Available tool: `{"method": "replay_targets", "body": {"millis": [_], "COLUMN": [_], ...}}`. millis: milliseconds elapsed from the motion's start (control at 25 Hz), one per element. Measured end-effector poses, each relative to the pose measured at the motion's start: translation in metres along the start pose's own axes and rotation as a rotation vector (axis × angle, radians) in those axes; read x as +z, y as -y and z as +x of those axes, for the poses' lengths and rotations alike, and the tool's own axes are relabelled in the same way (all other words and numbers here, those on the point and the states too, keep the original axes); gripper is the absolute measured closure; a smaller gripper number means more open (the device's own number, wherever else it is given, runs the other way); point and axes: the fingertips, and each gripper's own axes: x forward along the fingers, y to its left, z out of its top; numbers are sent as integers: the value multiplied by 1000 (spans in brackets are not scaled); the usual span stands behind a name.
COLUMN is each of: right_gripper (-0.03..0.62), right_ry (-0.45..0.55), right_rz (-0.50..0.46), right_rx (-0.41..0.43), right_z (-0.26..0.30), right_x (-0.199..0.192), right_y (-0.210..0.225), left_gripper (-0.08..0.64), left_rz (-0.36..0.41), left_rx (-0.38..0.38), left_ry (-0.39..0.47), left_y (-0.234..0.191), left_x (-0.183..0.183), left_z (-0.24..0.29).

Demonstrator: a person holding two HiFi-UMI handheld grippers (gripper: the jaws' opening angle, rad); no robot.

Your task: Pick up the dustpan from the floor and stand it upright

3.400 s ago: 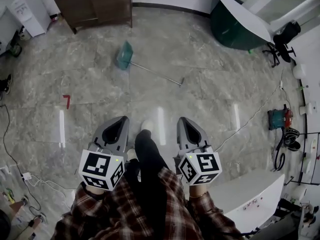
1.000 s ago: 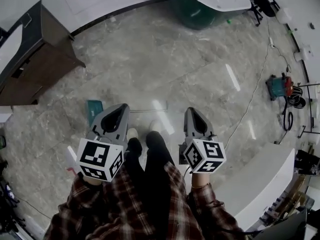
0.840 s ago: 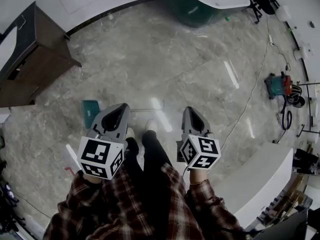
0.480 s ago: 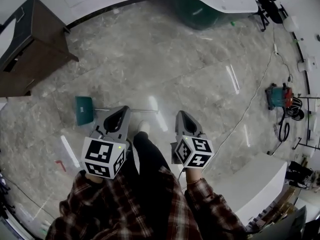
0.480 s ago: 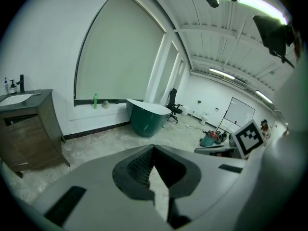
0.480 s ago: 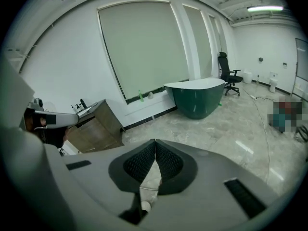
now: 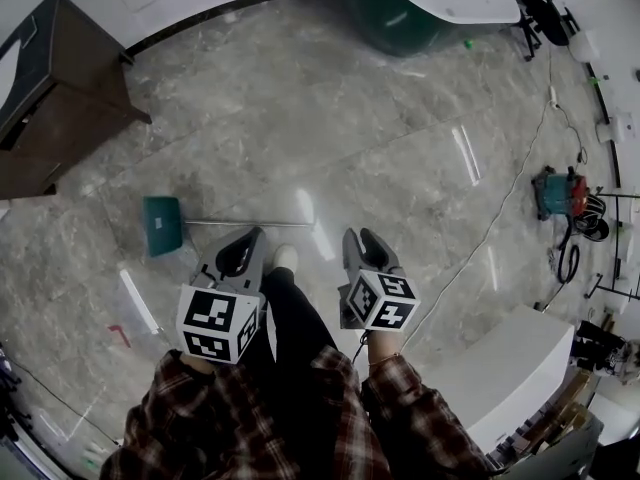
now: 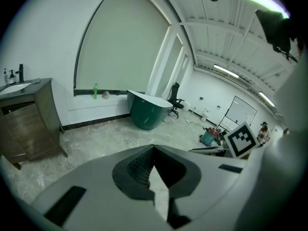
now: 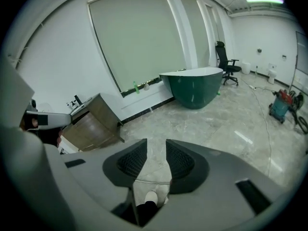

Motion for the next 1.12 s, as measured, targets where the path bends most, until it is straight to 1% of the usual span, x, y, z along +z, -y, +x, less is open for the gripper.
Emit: {"method": "replay_targets", "body": {"millis": [80,160,400,640,880,1120], "right_gripper": [460,446,443,443,443,443], "right_ry": [-15,-26,-70,-144,-207,-240], "right_rz": [20,43,129,170,187,201], "right_rx": [11,11,-18,-57,-51,-66], "right_z": [11,24,66,116,169,212], "right_x": [-7,-13,-52,-109,-162,-204], "right_y": [1,3,20,41,61,85], "left_gripper": [558,558,558,558,558,558], "left_rz": [-9,-14,-21,-33,-41,-78], "left_rx": [3,7,10,-3,-3,18], "left_ry": [-11,-27,-79,-158,-245,-284], "left_y": [-5,-14,-34,-54,-73,-94], "left_x": [-7,-15,-50,-105,-167,-217], "left_z": [5,13,45,91,132,165]}}
